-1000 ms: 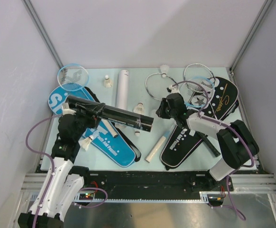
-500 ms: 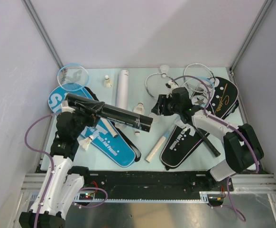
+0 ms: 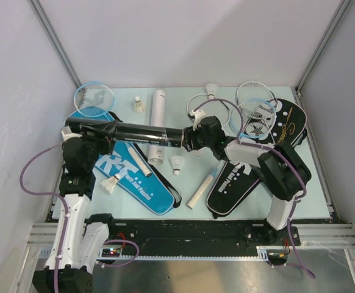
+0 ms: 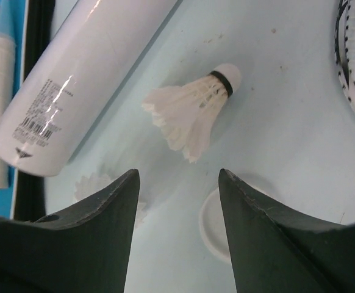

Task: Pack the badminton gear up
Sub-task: Pick up the shuttlecock at the center of the board.

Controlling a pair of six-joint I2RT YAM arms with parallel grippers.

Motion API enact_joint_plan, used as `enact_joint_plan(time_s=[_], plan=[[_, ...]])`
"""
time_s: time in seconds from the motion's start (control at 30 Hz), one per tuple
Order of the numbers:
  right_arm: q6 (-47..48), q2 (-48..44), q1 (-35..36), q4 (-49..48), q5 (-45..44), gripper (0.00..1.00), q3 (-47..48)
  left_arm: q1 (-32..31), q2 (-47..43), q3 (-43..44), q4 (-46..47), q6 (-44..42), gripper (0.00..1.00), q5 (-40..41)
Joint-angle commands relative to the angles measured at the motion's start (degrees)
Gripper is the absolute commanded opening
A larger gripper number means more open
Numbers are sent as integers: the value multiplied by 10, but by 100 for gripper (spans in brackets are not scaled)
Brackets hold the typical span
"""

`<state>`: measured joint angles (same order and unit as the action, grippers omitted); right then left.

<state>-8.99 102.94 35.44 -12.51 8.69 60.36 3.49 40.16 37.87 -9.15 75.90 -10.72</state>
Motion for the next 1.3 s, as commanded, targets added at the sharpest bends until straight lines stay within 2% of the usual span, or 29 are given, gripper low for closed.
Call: enact_joint_plan(time_s=[0.0, 0.07, 0.37, 0.47, 0.67, 0.9, 1.03, 1.27], plan=[[42, 32, 7, -82, -47, 60, 39, 27, 10, 36, 35, 39, 38, 18], [42, 49, 16, -95, -67, 61, 47, 39, 18, 39, 35, 49, 38, 24], [75, 92, 46, -43, -170, 61, 112, 78, 38, 47, 37, 63, 38, 34], [139, 99, 67, -43, -201, 61, 115, 89, 44, 48, 38, 65, 38, 37], [348, 129, 105, -74, -249, 63, 115, 118, 59, 56, 44, 67, 38, 43], [399, 154, 108, -106, -253, 59, 116, 145, 70, 57, 53, 78, 38, 38], [400, 163, 107, -119, -263, 50, 115, 152, 72, 57, 55, 73, 37, 35], [392, 161, 102, -139, -289, 14, 112, 157, 71, 49, 56, 62, 37, 32]])
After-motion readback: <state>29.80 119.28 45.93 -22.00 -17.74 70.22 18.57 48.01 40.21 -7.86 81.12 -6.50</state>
